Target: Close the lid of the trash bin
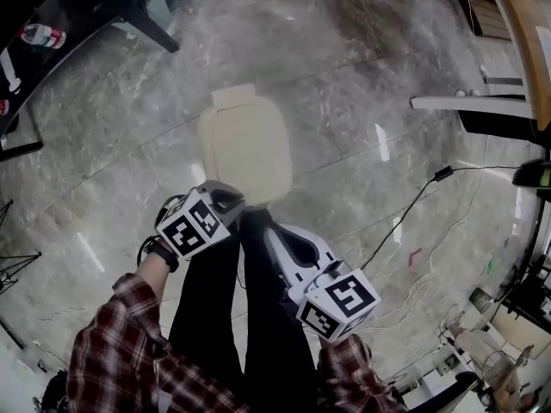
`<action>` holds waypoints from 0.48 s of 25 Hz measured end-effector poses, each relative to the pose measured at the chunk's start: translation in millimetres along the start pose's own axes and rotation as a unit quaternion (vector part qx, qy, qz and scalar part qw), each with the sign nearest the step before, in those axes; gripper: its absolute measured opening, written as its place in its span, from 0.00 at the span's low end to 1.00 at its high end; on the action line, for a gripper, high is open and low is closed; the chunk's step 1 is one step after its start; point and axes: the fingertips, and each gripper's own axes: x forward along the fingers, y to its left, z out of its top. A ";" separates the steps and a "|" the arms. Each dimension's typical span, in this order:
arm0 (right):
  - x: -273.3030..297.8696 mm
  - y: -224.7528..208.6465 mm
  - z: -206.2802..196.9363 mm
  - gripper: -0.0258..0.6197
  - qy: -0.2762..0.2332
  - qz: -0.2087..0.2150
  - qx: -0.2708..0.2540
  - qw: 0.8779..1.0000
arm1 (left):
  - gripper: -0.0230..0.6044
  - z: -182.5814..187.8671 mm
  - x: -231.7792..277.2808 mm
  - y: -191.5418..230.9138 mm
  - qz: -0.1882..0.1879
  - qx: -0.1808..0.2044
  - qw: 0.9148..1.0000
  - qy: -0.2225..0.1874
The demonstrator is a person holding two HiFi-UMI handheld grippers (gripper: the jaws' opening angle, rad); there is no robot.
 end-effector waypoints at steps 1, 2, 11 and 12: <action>0.6 -2.1 -2.9 0.06 0.001 -0.001 0.002 1.000 | 0.07 -2.6 3.8 1.8 0.002 -0.003 1.000 0.000; 1.3 -4.7 -5.5 0.06 0.002 -0.001 0.004 1.000 | 0.07 -4.8 7.8 3.7 0.004 -0.006 1.000 0.001; 8.5 -19.3 -19.2 0.06 0.012 -0.001 0.016 1.000 | 0.07 -25.4 38.9 10.9 0.008 0.008 0.999 0.046; 9.7 -21.7 -20.2 0.06 0.014 -0.002 0.017 1.000 | 0.07 -27.4 42.3 12.3 0.010 0.004 0.999 0.048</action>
